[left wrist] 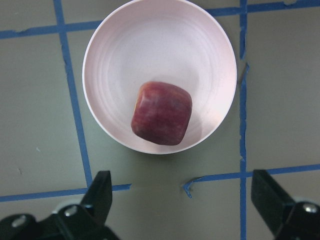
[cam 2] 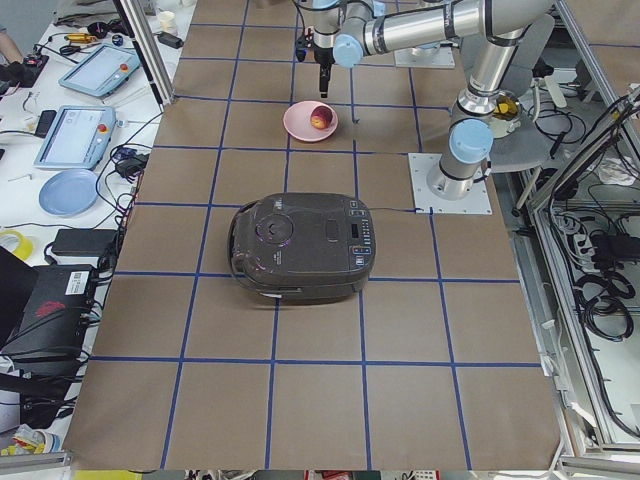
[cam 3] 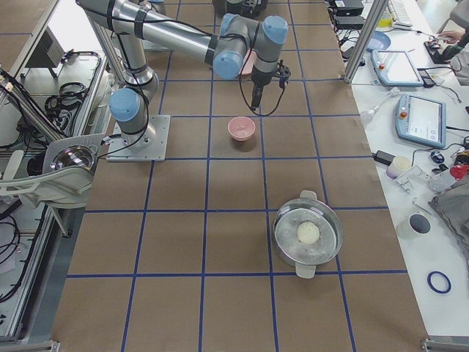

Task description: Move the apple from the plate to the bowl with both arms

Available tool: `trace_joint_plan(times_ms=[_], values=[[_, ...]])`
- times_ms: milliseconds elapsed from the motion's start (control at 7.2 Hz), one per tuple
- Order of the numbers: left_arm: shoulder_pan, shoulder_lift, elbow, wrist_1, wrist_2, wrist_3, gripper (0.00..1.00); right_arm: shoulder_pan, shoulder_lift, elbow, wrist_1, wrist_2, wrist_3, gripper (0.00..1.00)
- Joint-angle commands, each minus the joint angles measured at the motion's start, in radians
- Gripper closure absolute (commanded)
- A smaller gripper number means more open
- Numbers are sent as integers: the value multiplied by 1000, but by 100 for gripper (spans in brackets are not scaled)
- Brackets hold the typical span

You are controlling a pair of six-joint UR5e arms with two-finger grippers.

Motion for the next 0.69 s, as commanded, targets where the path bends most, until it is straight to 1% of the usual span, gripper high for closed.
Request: trace_joint_plan(times_ms=[0,139,278,417,556], values=[[-4,-81,-35,91,2,41,0,-38,48,172,-186,3,-69,0],[-4,-104,-34,92,15,139,0,-38,68,216,-256,1,-69,0],[-4,-120,-32,94,57,184,1,-38,108,234,-300,1,-69,5],[-4,-138,-35,129,59,184,5,-38,123,242,-327,-5,-69,11],[-4,-158,-35,149,59,184,5,-38,133,244,-323,0,-69,37]])
